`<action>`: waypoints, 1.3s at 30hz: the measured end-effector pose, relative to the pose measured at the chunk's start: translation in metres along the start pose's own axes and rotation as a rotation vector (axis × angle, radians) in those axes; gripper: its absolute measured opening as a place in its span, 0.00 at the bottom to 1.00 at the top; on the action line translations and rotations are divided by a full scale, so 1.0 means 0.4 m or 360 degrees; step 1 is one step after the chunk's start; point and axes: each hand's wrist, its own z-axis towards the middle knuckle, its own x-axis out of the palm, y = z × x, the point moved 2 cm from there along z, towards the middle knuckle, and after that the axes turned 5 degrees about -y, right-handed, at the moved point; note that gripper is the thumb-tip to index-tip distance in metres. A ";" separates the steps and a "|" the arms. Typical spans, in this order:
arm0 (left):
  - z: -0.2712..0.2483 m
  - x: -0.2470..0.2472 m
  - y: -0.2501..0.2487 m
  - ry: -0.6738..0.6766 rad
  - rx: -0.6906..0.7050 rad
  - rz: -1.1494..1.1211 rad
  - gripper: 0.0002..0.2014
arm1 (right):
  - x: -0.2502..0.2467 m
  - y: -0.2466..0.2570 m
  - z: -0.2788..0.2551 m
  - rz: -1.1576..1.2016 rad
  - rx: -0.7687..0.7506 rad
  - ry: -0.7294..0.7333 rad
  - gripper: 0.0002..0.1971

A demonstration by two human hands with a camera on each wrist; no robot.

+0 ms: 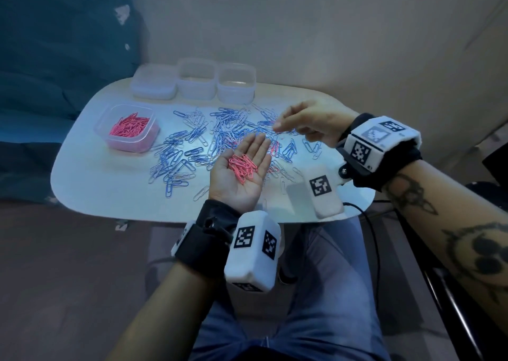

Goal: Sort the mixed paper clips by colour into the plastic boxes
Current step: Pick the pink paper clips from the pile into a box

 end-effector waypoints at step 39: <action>-0.038 -0.023 -0.063 0.0136 0.0108 -0.0143 0.24 | 0.049 -0.033 0.043 -0.1467 -0.0619 0.0055 0.07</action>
